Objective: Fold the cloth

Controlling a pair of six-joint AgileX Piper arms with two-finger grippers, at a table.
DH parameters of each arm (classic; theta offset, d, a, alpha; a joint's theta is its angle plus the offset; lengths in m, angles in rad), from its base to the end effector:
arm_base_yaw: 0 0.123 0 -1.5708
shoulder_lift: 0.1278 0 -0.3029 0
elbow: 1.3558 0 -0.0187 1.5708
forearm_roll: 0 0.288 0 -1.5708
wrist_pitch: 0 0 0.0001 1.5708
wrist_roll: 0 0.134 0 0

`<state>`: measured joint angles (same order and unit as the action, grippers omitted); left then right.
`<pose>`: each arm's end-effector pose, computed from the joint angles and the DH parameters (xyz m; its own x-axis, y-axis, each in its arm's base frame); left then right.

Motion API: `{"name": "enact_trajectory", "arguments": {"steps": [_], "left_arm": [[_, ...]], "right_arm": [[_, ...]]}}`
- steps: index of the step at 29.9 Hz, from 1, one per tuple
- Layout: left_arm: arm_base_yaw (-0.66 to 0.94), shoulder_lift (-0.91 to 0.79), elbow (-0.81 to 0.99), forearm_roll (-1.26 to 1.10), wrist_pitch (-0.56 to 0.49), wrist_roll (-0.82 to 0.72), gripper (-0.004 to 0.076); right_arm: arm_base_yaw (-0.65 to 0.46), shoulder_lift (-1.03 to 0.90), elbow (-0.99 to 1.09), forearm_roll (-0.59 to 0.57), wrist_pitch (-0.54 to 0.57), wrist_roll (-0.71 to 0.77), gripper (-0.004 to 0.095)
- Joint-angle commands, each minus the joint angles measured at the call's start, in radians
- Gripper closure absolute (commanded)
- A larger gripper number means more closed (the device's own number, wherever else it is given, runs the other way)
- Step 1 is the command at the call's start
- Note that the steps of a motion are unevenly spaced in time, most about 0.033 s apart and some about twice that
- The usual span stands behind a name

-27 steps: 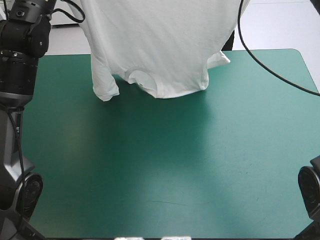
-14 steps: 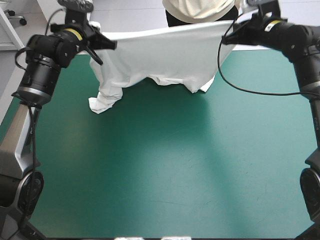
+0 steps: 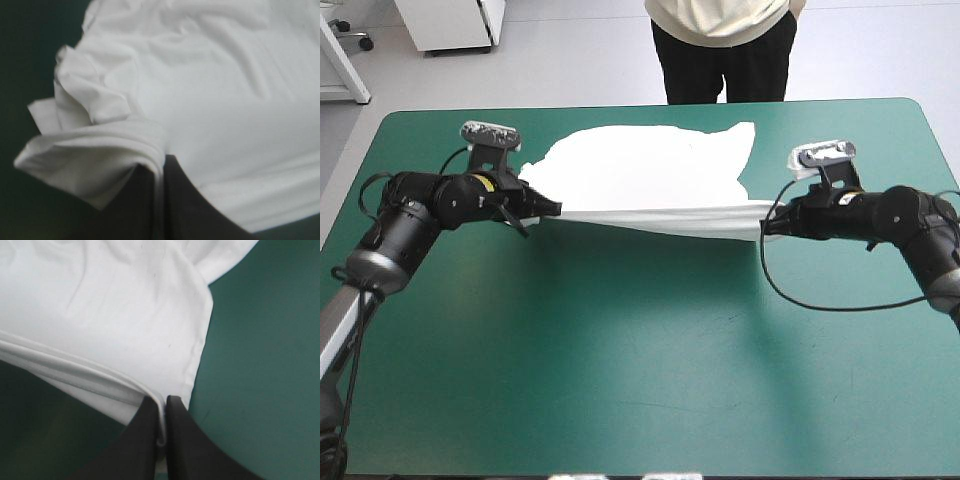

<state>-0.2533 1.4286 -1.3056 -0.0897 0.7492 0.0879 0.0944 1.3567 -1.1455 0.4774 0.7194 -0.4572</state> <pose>0.3647 -0.1029 0.3398 -0.6763 0.1979 -0.7096 0.3070 0.9513 -0.0273 0.3468 0.0736 0.3174 -0.6752 -0.1463 -0.7230 -0.3624 0.9195 0.1524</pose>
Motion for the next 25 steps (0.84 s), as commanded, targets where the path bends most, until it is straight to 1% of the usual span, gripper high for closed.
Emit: {"name": "enact_trajectory", "arguments": {"steps": [1,6,8,11,13,15,18,22,25], "left_arm": [[0.005,-0.141,0.100,-0.060,-0.011,0.027,0.0733],[0.005,-0.283,0.301,-0.123,0.052,0.044,0.0733],[0.005,-0.328,0.368,-0.136,0.078,0.046,0.0733],[0.005,-0.379,0.457,-0.184,0.100,0.083,0.0733],[0.005,-0.397,0.509,-0.231,0.115,0.114,0.0733],[0.005,-0.404,0.549,-0.263,0.152,0.152,0.0733],[0.005,-0.410,0.593,-0.274,0.216,0.173,0.0733],[0.005,-0.426,0.640,-0.274,0.249,0.182,0.0733],[0.005,-0.426,0.658,-0.276,0.311,0.194,0.0733]], "right_arm": [[-0.014,-0.113,0.061,0.019,-0.003,-0.014,0.0925],[-0.014,-0.195,0.146,-0.023,0.125,0.027,0.0925],[-0.014,-0.220,0.174,-0.054,0.154,0.055,0.0925],[-0.014,-0.267,0.219,-0.142,0.205,0.117,0.0925],[-0.014,-0.302,0.253,-0.223,0.243,0.172,0.0925],[-0.014,-0.335,0.292,-0.273,0.304,0.212,0.0925],[-0.014,-0.387,0.361,-0.287,0.366,0.232,0.0925],[-0.014,-0.464,0.453,-0.285,0.384,0.251,0.0925],[-0.014,-0.503,0.515,-0.285,0.438,0.266,0.0925]]}}
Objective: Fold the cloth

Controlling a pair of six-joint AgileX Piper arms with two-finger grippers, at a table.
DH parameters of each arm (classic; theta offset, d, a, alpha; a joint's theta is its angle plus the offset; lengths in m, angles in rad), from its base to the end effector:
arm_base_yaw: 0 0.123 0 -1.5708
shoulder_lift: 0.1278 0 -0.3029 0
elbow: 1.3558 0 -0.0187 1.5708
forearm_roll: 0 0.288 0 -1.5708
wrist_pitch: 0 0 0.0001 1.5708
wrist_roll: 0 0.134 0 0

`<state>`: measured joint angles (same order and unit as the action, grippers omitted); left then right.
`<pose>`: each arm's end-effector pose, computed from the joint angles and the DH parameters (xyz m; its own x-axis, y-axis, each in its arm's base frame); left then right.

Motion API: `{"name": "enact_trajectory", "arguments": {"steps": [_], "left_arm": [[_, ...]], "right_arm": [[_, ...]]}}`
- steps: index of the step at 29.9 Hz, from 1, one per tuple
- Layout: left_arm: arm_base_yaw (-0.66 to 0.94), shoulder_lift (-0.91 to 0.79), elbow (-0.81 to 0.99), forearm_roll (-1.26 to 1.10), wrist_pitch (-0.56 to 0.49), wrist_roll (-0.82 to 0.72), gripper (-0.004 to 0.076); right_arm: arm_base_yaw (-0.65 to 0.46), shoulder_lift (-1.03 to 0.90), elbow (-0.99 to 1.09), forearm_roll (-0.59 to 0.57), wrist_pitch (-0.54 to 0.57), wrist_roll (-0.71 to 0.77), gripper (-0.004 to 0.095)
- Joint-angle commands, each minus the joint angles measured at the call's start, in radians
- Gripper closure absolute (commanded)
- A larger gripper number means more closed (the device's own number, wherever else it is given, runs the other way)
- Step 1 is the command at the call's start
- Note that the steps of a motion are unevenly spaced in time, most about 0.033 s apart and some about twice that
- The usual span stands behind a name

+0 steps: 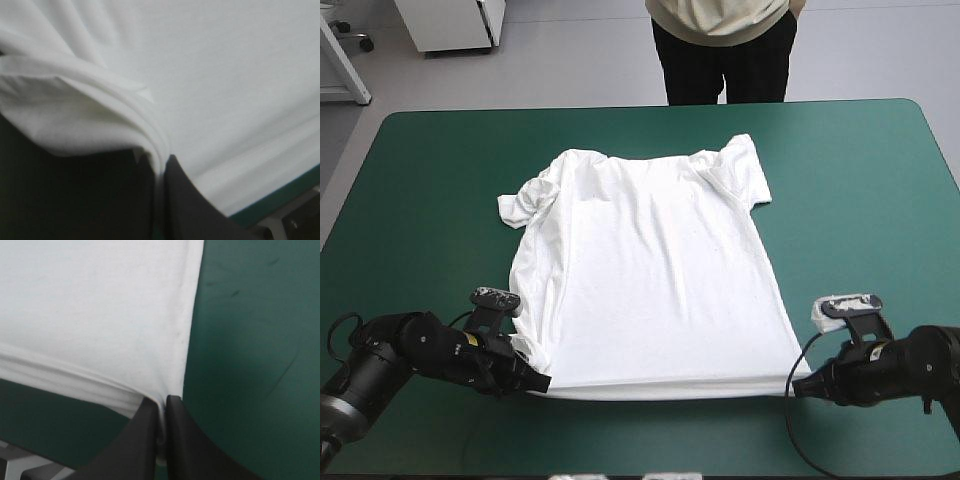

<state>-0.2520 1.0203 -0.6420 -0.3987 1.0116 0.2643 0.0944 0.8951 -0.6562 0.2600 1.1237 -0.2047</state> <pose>0.1778 -0.0913 0.2138 -0.9080 0.2771 -0.3144 0.3720 0.8784 -0.3002 0.1656 0.0469 0.2323 -0.9300 -0.1761 -0.3226 -0.2466 0.9498 0.1926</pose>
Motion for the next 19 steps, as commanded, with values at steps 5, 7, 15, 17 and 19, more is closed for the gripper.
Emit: {"name": "enact_trajectory", "arguments": {"steps": [5,7,15,17,19], "left_arm": [[0.003,-0.079,0.035,0.034,0.117,0.009,0.0733],[0.003,-0.116,0.046,0.037,0.131,-0.010,0.0733],[0.003,-0.184,0.079,0.117,0.170,-0.029,0.0733],[0.003,-0.177,0.094,0.115,0.172,-0.029,0.0733],[0.003,-0.176,0.107,0.113,0.152,-0.029,0.0731]], "right_arm": [[-0.014,-0.115,0.089,-0.075,0.054,0.028,0.0925],[-0.014,-0.127,0.097,-0.075,0.056,0.035,0.0925],[-0.014,-0.127,0.119,-0.045,0.033,0.035,0.0925],[-0.014,-0.127,0.119,-0.030,0.040,0.029,0.0924],[-0.014,-0.127,0.119,-0.026,0.049,0.027,0.0906]]}}
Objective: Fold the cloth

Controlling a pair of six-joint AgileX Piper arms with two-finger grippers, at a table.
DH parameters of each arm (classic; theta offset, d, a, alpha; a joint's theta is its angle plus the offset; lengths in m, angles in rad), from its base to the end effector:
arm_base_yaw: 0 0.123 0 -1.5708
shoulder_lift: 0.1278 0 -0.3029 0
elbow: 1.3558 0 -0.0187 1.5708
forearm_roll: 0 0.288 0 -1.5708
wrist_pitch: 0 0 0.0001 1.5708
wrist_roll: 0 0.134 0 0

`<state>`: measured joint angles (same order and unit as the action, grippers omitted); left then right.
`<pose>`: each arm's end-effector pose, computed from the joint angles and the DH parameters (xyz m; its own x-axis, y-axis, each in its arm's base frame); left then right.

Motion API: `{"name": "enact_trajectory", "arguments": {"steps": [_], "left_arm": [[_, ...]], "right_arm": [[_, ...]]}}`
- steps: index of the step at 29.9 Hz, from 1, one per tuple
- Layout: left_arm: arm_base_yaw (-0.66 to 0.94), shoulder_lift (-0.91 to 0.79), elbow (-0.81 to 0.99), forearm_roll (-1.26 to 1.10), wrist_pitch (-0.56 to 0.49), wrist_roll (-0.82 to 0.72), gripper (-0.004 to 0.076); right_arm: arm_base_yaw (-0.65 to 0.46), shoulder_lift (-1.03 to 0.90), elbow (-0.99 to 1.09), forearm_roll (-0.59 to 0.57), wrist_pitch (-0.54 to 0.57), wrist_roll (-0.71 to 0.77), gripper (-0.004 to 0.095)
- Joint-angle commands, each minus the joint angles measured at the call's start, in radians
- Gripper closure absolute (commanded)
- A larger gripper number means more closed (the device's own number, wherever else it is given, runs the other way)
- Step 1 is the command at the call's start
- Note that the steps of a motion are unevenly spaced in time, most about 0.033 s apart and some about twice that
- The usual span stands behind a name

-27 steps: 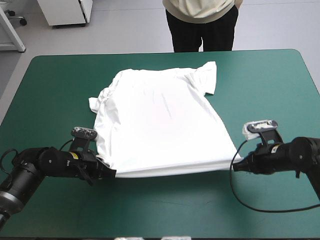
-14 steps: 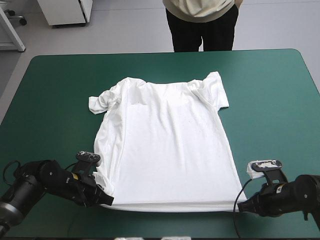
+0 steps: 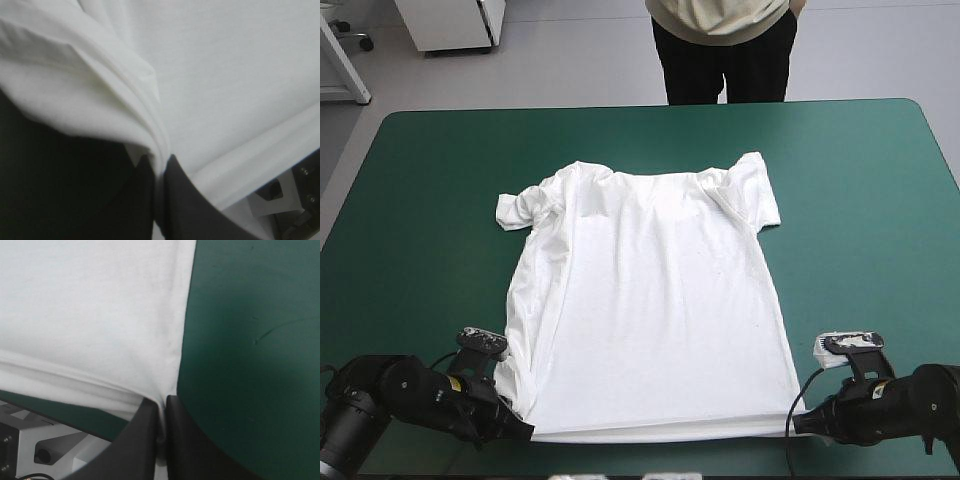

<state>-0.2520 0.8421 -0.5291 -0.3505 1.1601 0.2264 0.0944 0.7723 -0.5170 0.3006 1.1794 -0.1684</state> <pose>0.1249 -0.0757 0.2021 -0.9199 0.3166 -0.2312 0.3758 0.8801 -0.2902 0.1253 0.0487 0.2053 -0.9580 -0.1397 -0.2506 -0.2042 0.9455 0.2535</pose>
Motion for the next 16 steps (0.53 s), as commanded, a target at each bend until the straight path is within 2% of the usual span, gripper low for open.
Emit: {"name": "enact_trajectory", "arguments": {"steps": [1,3,8,10,16], "left_arm": [[0.003,0.002,-0.006,0.062,0.002,0.017,0.0713],[0.003,0.002,-0.006,0.033,-0.007,0.041,0.0650],[0.003,0.002,-0.006,-0.053,-0.019,0.087,0.0341],[0.003,0.002,-0.011,-0.062,-0.026,0.065,0.0261],[0.003,-0.020,-0.167,-0.033,-0.028,0.023,0.0251]], "right_arm": [[-0.014,-0.004,-0.021,-0.067,-0.005,-0.010,0.0871],[-0.014,-0.004,-0.021,-0.067,-0.005,-0.010,0.0802],[-0.014,-0.004,-0.021,-0.067,-0.002,-0.008,0.0528],[-0.014,-0.004,-0.031,-0.071,-0.012,-0.002,0.0477],[-0.014,-0.006,-0.148,-0.071,-0.096,-0.008,0.0486]]}}
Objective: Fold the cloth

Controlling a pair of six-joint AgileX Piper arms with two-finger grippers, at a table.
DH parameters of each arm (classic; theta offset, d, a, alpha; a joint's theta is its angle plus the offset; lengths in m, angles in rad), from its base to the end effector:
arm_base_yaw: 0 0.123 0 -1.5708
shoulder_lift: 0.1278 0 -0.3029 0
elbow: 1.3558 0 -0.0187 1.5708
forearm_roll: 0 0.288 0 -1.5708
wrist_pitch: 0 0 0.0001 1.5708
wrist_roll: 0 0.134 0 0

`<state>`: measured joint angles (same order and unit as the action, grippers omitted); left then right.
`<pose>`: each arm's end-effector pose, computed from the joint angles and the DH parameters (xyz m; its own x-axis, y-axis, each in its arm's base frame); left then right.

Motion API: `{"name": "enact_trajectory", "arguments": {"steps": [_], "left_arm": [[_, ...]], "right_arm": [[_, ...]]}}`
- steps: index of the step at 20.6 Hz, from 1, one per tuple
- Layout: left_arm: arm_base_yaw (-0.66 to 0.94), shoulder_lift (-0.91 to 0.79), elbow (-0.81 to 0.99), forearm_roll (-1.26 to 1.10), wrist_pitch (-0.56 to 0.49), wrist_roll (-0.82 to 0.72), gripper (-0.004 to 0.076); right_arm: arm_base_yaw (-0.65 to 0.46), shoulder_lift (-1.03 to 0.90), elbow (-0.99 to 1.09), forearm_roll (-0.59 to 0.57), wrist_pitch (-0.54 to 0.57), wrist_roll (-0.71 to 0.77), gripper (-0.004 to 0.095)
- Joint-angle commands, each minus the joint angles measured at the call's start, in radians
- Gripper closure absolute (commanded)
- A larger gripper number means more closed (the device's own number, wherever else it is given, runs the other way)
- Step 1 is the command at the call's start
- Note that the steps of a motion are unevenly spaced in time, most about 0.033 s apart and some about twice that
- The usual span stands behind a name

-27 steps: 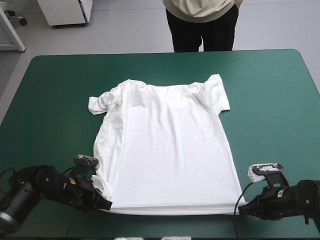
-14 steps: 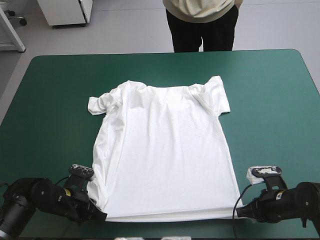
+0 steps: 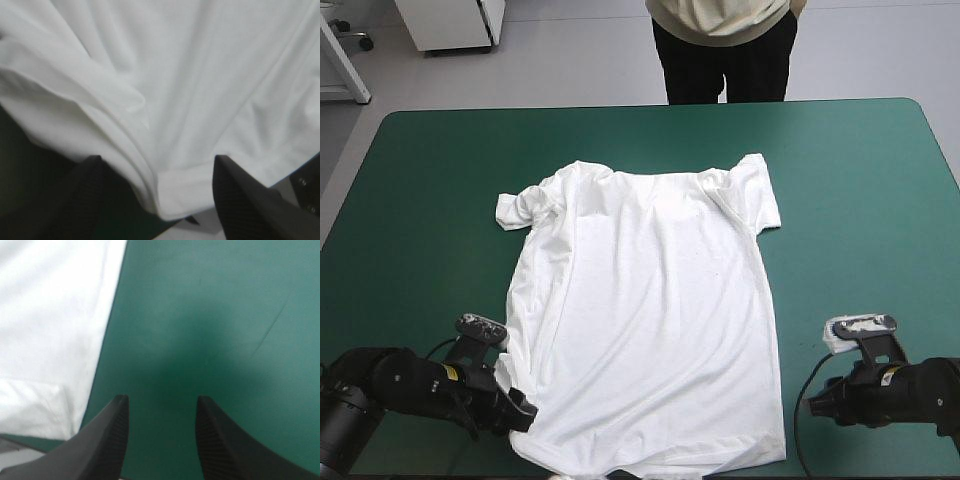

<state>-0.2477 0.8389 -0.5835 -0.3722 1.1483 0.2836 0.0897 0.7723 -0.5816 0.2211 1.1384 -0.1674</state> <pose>0.1345 -0.0799 0.2211 -0.8842 0.3448 -0.3153 0.4341 0.8557 -0.2816 0.1407 0.0394 0.2252 -0.9257 -0.1555 -0.3448 -0.2222 0.9613 0.1629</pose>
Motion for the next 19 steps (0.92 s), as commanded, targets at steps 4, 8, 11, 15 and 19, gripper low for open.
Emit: {"name": "enact_trajectory", "arguments": {"steps": [4,8,11,15,19], "left_arm": [[-0.001,-0.024,-0.348,0.176,-0.012,-0.148,0.0251],[-0.001,0.011,-0.581,0.318,0.060,-0.207,0.0251],[-0.001,0.026,-0.648,0.324,0.091,-0.208,0.0251],[-0.001,0.070,-0.651,0.355,0.049,-0.208,0.0251],[0.001,0.231,-0.651,0.372,-0.075,-0.213,0.0251]], "right_arm": [[-0.009,-0.004,-0.203,-0.001,-0.088,-0.010,0.0488],[-0.009,-0.004,-0.369,-0.003,-0.065,-0.010,0.0492],[-0.009,-0.004,-0.478,-0.006,-0.011,-0.010,0.0494],[-0.009,-0.002,-0.550,0.001,-0.021,-0.003,0.0494],[-0.009,0.068,-0.550,0.005,-0.036,-0.010,0.0494]]}}
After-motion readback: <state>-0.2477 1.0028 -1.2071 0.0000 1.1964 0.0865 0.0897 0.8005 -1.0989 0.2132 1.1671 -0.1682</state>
